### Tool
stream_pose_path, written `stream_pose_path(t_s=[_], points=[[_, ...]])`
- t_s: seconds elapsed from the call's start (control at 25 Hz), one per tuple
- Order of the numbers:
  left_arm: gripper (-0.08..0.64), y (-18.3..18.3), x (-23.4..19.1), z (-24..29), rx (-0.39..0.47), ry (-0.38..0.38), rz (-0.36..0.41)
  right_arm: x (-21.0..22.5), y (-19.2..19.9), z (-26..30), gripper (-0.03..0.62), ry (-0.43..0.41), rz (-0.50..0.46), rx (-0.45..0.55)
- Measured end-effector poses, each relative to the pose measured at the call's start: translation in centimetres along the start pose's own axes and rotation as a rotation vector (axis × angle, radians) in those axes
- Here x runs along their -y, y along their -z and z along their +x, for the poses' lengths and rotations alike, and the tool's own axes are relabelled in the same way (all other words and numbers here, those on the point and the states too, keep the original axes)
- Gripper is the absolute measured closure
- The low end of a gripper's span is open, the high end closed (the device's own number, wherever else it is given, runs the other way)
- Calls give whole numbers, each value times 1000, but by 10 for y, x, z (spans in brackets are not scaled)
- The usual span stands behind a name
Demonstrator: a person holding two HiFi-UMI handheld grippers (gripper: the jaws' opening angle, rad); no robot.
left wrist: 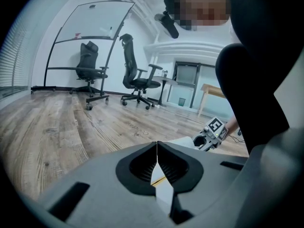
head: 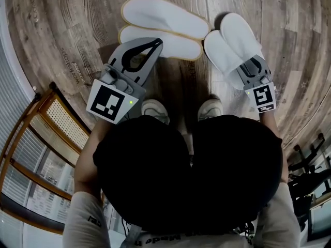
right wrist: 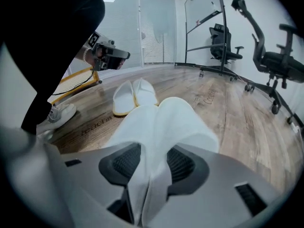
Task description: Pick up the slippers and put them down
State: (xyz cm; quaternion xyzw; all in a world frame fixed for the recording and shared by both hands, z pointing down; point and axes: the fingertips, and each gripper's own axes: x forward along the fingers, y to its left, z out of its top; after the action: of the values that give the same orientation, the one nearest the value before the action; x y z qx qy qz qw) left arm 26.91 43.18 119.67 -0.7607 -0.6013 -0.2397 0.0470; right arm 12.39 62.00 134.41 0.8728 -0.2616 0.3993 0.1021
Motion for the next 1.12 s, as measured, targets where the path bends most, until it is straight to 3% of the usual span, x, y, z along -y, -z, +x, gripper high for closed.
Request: stream_pose_path(t_s=[0.28,0.48,0.84,1.12], points=[[546,5,8,-16,-38,-16,-27,1,21,-22,416,38,86,-73],[546,-26,20,-37,-28,-38,-44,6,-2,-57,416,64,176,-48],[546,-127,53,-92,-9,-85,-62,8,-154,-155,462,113,275,155],[546,-229,85,-144,35,-106,-89,-8,-282,-246,483,119,266,258]])
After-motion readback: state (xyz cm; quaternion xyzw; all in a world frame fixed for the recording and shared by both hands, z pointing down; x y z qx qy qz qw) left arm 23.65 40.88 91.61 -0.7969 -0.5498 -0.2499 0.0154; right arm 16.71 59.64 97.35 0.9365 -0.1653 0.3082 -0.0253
